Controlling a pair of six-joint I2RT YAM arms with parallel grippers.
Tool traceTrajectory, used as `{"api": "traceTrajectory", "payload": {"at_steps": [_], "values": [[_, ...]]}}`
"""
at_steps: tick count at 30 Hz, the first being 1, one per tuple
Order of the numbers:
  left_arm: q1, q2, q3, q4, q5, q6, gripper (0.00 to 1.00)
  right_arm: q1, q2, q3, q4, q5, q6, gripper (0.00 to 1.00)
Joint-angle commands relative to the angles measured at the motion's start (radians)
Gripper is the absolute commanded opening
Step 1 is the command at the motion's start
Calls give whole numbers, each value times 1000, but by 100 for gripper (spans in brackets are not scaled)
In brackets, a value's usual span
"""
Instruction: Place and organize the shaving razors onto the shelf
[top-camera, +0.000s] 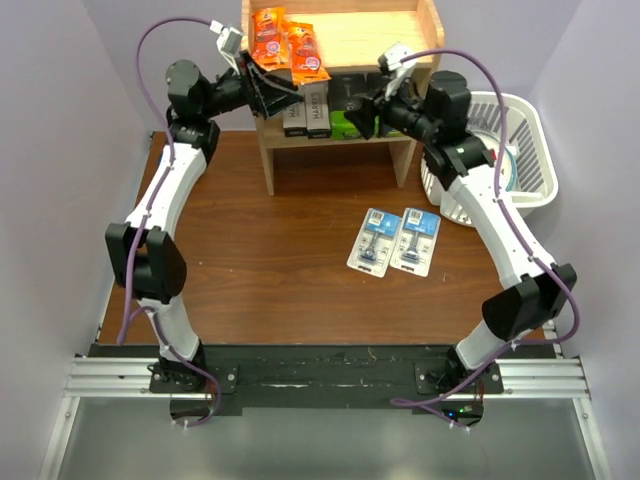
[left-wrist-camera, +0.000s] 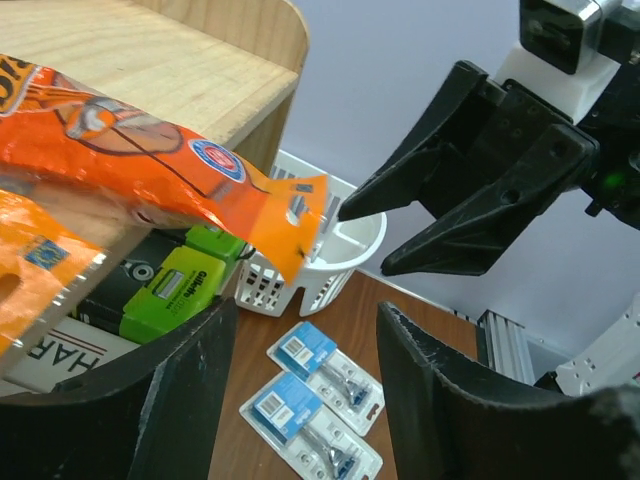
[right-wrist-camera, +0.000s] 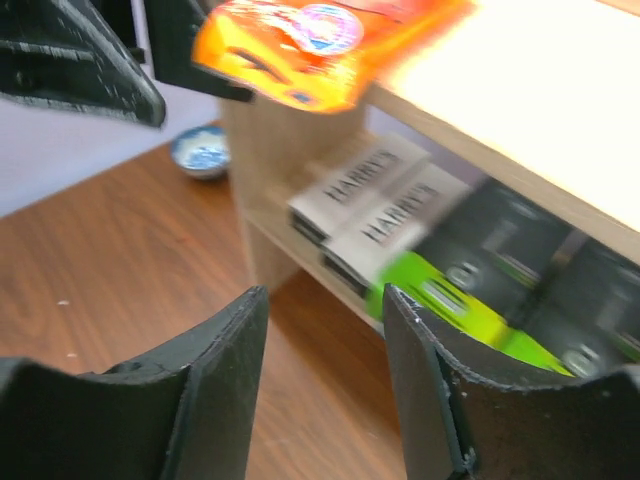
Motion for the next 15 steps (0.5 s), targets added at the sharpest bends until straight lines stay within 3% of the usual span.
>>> {"api": "traceTrajectory", "payload": {"at_steps": [1, 8, 15], "values": [[5, -155, -85, 13, 37, 73, 64, 74, 41, 115, 69, -50, 46, 50], [5, -333, -301, -71, 63, 166, 59, 103, 144, 238, 125, -40, 132, 28], [5, -463, -444, -237, 41, 309, 58, 103, 237, 339, 153, -12, 159, 25]]}}
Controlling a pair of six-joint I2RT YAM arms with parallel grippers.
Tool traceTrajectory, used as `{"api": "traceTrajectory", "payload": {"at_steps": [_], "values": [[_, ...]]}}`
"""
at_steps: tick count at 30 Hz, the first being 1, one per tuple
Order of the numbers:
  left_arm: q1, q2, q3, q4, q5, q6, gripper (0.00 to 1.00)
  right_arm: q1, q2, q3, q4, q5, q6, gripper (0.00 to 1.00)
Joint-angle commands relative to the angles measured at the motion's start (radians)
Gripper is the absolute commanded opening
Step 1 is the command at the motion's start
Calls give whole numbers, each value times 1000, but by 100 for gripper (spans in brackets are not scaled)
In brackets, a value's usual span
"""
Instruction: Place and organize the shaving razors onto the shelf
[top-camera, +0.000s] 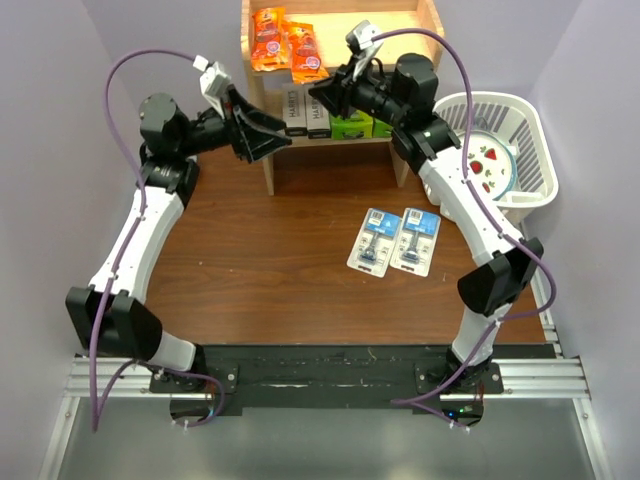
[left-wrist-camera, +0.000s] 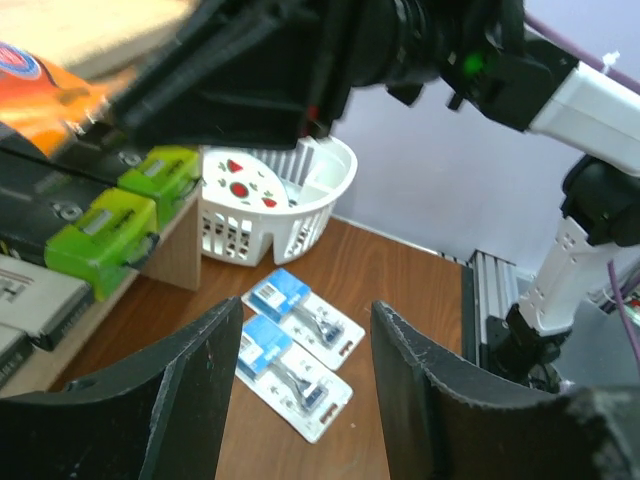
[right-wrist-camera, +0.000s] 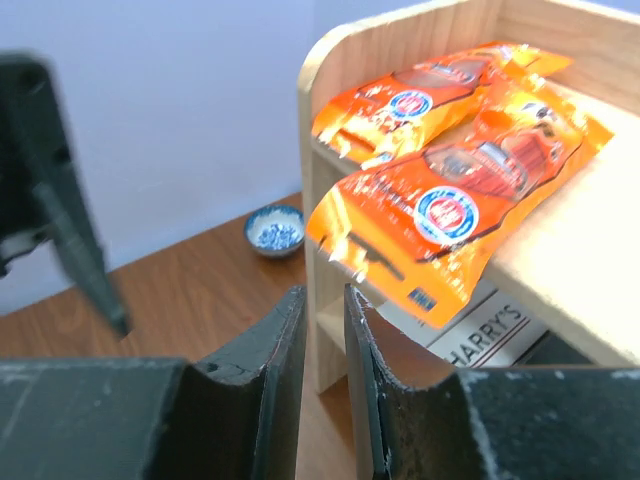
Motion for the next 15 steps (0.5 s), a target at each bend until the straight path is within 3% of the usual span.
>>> {"api": "traceTrajectory", "payload": {"at_steps": [1, 15], "values": [[4, -60, -60, -106, -7, 117, 58, -4, 36, 89, 64, 29, 34, 25], [25, -95, -132, -170, -37, 176, 58, -3, 203, 266, 87, 112, -2, 29]]}}
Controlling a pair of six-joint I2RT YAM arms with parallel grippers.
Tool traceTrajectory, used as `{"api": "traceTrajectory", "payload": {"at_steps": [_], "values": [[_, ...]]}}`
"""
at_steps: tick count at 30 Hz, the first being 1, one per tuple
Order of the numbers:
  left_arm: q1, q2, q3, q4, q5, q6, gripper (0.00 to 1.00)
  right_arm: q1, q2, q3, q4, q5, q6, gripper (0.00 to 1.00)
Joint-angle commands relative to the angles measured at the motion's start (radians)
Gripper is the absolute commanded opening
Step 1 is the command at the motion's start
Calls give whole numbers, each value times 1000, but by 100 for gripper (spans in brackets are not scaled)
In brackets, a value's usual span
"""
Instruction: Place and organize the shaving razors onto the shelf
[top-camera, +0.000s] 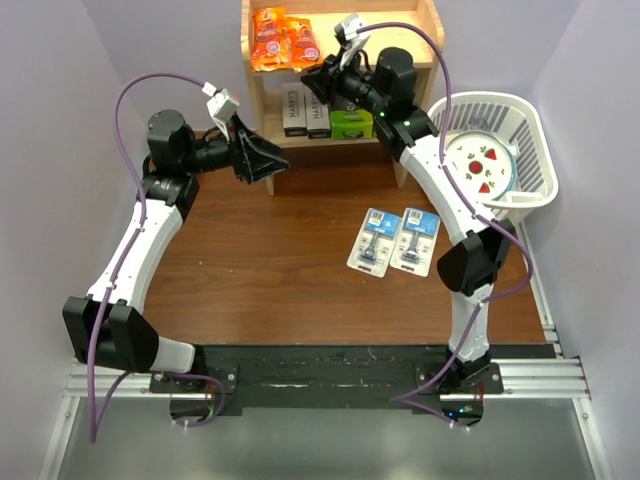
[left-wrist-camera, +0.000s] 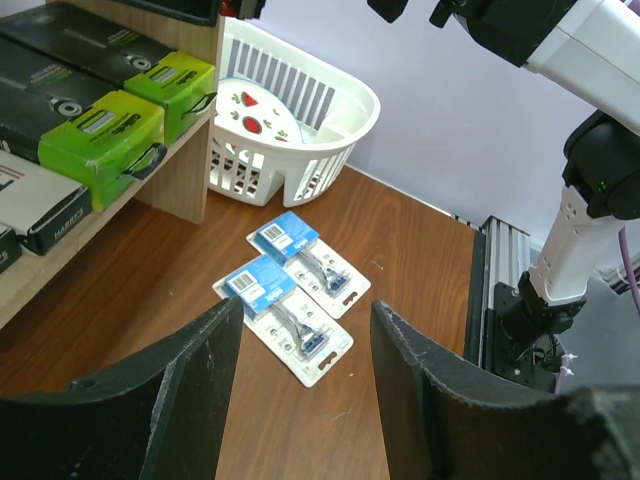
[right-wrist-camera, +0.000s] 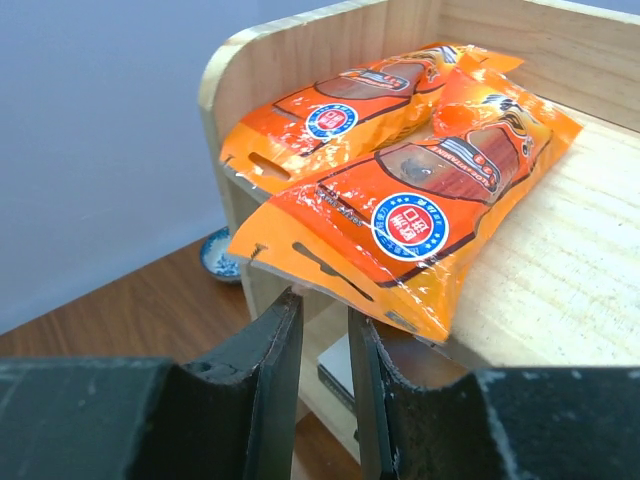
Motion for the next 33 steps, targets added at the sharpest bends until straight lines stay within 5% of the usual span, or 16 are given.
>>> {"api": "traceTrajectory", "payload": {"at_steps": [1, 11, 16, 23, 27, 33], "values": [[18, -38, -13, 2, -13, 29, 58, -3, 18, 87, 55, 41, -16, 29], [25, -21, -18, 15, -5, 23, 58, 8, -83, -15, -7, -65, -31, 33], [25, -9, -18, 37, -6, 19, 57, 11, -197, -114, -48, -103, -100, 49], [25, 16, -12, 71, 3, -6, 58, 11, -342, -195, -148, -96, -441, 60], [25, 28, -12, 101, 10, -32, 57, 14, -419, -370, -36, -62, -672, 66], [25, 25, -10, 104, 9, -23, 57, 42, -406, -421, -15, -10, -971, 68]]}}
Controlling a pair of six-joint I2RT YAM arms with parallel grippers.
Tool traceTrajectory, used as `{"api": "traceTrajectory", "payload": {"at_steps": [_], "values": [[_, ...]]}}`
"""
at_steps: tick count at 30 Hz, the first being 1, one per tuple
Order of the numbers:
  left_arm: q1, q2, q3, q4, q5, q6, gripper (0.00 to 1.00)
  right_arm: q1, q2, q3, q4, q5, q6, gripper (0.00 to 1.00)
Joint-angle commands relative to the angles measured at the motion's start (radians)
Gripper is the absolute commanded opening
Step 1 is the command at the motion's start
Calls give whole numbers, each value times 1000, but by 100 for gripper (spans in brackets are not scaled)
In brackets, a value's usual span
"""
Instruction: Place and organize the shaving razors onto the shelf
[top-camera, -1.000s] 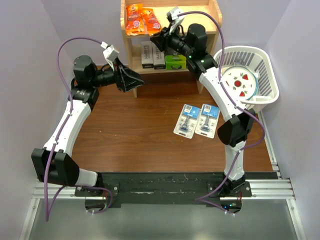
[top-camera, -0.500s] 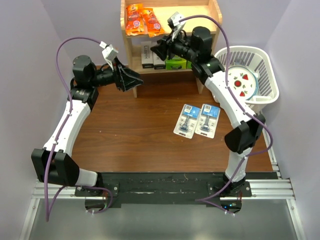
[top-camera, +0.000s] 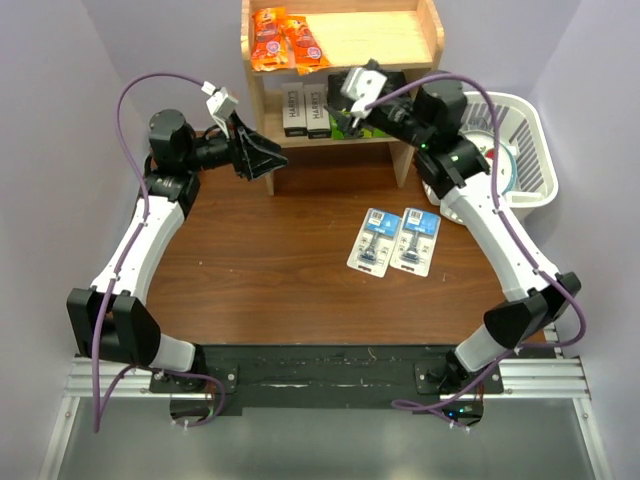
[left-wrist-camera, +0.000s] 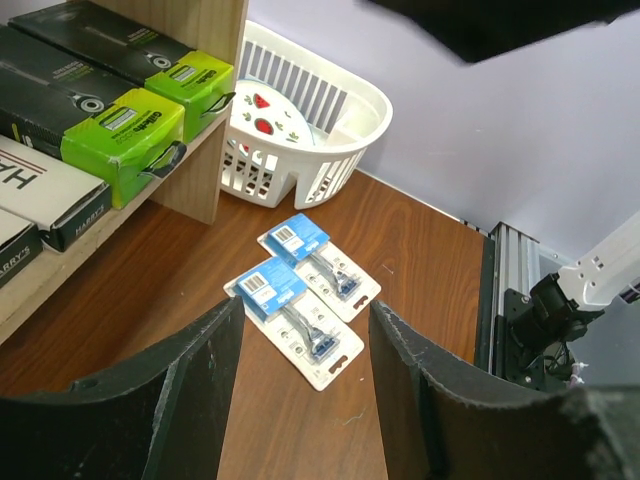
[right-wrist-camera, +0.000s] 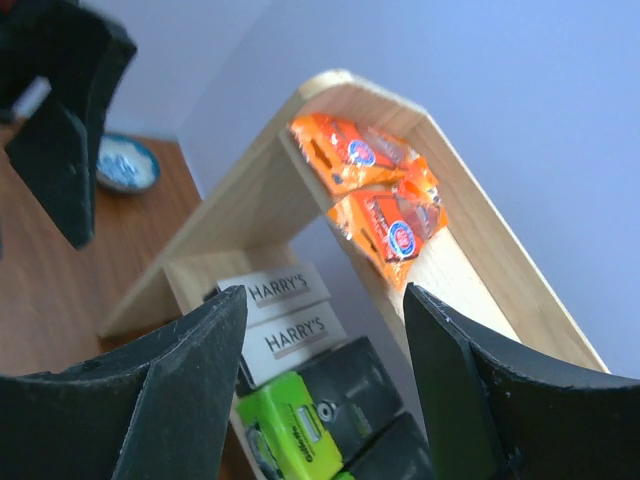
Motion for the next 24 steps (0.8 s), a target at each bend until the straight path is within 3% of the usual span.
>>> {"api": "traceTrajectory", "payload": {"at_steps": [1, 12, 24], "values": [[8, -9, -1, 43, 12, 1, 57, 23, 40, -42, 57, 70, -290, 68], [16, -23, -32, 31, 11, 21, 58, 65, 70, -153, 336, 153, -442, 64], [19, 12, -29, 97, 18, -31, 58, 69, 68, -204, 436, 171, -554, 63]]}}
